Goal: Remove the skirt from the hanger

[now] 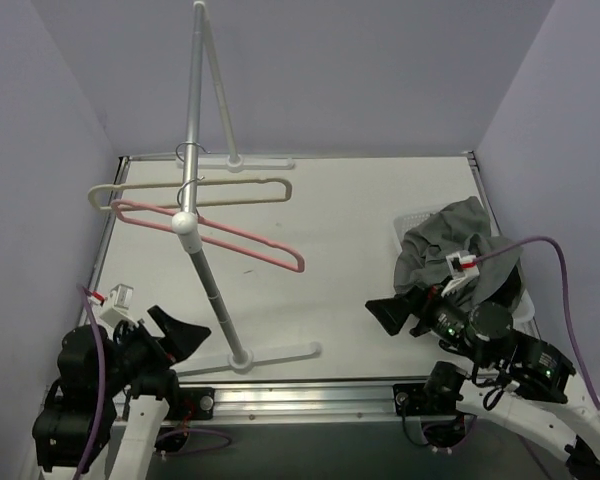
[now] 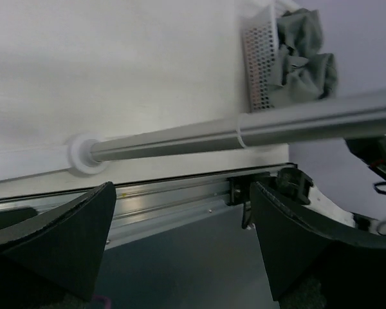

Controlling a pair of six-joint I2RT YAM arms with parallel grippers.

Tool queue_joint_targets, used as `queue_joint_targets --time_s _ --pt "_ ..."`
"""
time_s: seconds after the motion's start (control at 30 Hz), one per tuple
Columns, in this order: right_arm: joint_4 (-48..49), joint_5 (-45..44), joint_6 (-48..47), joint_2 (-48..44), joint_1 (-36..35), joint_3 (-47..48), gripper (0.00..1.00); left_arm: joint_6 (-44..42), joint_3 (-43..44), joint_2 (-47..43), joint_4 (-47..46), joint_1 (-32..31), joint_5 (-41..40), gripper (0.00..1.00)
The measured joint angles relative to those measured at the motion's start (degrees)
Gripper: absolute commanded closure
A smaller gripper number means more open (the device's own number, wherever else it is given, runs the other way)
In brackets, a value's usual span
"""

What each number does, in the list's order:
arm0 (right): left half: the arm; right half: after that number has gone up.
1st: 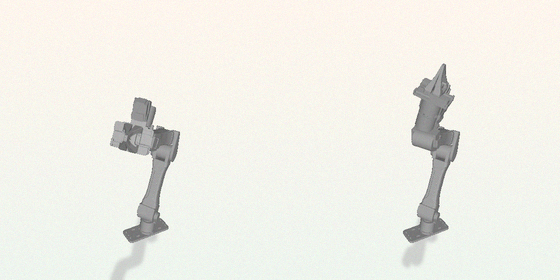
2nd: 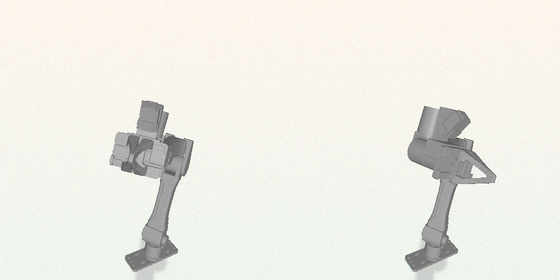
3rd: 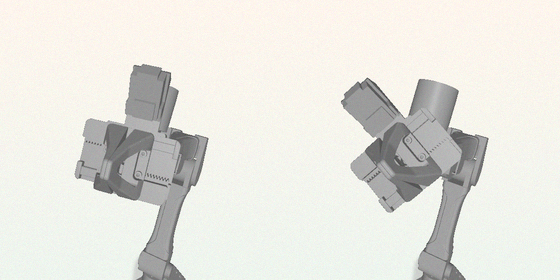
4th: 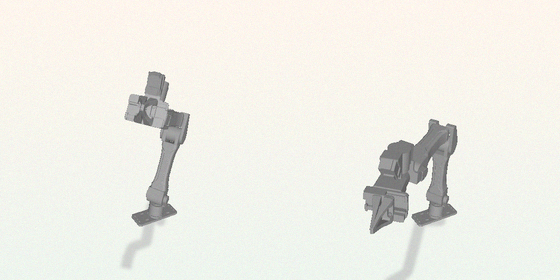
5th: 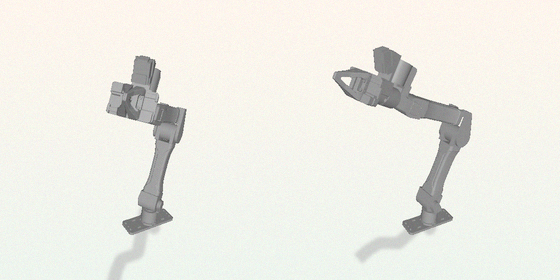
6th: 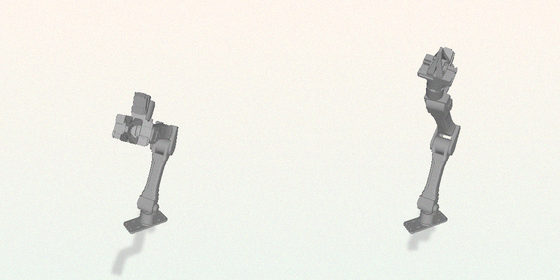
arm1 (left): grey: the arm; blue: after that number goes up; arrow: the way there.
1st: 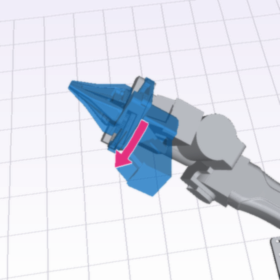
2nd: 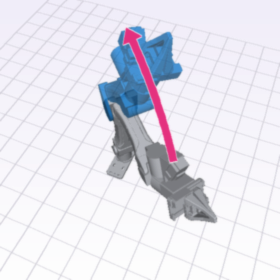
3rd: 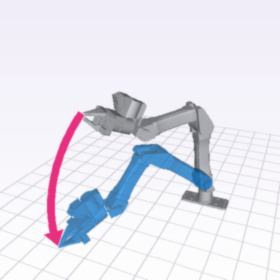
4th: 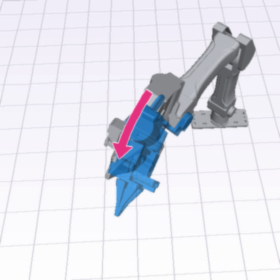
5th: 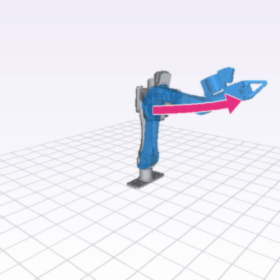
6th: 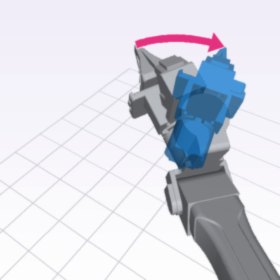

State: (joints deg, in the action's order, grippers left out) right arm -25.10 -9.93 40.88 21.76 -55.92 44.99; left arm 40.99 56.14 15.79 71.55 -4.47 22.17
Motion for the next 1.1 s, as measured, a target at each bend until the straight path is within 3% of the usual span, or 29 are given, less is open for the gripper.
queue_joint_targets --time_s 0.2,0.4,0.6,0.87,0.97,1.1 --pt "6.1 4.6 2.4 -13.7 0.0 -9.1 0.0 10.5 -5.7 -15.5 -2.2 -0.1 11.1 0.06" --pt "15.6 9.3 4.7 -18.7 0.1 -21.2 0.0 13.2 -7.3 -15.4 -4.2 1.1 20.7 0.06" --pt "21.4 11.3 5.6 -20.0 0.1 -31.6 0.0 18.6 -10.6 -15.3 -13.8 2.5 28.6 0.06" --pt "28.7 11.5 4.9 -20.1 0.1 -36.3 0.0 26.5 -22.0 -15.4 -37.1 2.7 33.6 0.06" --pt "31.6 11.4 4.2 -19.4 0.1 -37.4 0.0 34.1 -31.5 -15.4 -53.8 2.6 34.2 0.06" --pt "34.4 11.1 3.9 -17.8 0.1 -39.5 0.0 47.9 -47.6 -15.4 -83.6 2.7 29.6 0.06"
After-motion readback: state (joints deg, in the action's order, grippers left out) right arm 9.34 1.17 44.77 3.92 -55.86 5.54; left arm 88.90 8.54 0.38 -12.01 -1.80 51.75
